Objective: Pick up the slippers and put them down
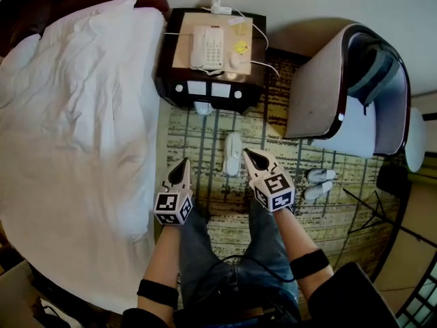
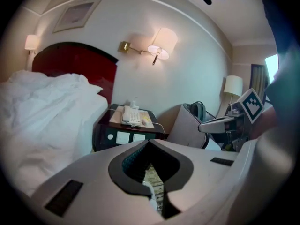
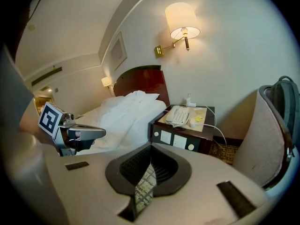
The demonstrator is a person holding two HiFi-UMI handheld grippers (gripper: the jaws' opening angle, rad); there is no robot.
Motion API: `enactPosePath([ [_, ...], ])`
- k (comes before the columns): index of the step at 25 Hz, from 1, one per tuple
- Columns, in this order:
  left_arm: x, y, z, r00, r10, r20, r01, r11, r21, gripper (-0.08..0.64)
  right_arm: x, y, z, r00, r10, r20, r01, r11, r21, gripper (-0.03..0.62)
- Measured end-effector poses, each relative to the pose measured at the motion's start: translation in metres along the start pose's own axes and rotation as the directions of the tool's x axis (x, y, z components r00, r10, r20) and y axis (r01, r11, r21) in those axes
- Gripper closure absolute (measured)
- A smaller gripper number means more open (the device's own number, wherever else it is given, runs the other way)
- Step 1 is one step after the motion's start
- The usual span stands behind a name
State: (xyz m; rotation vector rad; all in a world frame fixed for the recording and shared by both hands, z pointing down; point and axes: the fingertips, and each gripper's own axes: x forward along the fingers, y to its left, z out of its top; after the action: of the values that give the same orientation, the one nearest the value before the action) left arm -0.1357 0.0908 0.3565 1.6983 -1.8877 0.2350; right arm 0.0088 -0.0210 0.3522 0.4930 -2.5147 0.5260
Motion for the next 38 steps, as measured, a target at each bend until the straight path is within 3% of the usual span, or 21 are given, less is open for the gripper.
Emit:
enactPosePath([
  [6, 0.088, 0.034, -0.109, 0.999, 0.035, -0.034, -0.04, 0.984, -0.172, 0.537, 0.09, -0.023, -0.065, 0.997, 0.056, -0.058, -0.059, 0.997, -0.057, 0.592],
  [13, 0.191, 0.093, -0.214, 0.997, 0.027, -0.07, -0.045, 0.964, -0.264, 0.427, 0.193, -0.052, -0.142, 0.996, 0.04, -0.078, -0.047, 0.995, -0.087, 0.592],
  [18, 0.262, 0.131, -0.27, 0.998, 0.002, -0.067, -0.028, 0.923, -0.385, 0.356, 0.261, -0.067, -0.194, 0.996, 0.039, -0.084, -0.047, 0.994, -0.098, 0.592],
  [26, 0.363, 0.175, -0.328, 0.999, -0.049, 0.009, 0.044, 0.793, -0.608, 0.204, 0.343, -0.092, -0.255, 0.996, 0.036, -0.079, -0.044, 0.994, -0.105, 0.592],
  [31, 0.422, 0.207, -0.351, 0.998, -0.045, 0.049, 0.067, 0.705, -0.706, 0.163, 0.381, -0.118, -0.276, 0.998, 0.027, -0.053, -0.031, 0.997, -0.078, 0.592],
  [34, 0.449, 0.223, -0.363, 0.996, -0.043, 0.072, 0.083, 0.64, -0.764, 0.149, 0.396, -0.125, -0.287, 0.999, 0.029, -0.037, -0.031, 0.998, -0.057, 0.592],
  [38, 0.478, 0.235, -0.373, 0.994, -0.056, 0.098, 0.112, 0.597, -0.794, 0.148, 0.414, -0.135, -0.302, 0.999, 0.023, -0.034, -0.025, 0.998, -0.056, 0.592],
])
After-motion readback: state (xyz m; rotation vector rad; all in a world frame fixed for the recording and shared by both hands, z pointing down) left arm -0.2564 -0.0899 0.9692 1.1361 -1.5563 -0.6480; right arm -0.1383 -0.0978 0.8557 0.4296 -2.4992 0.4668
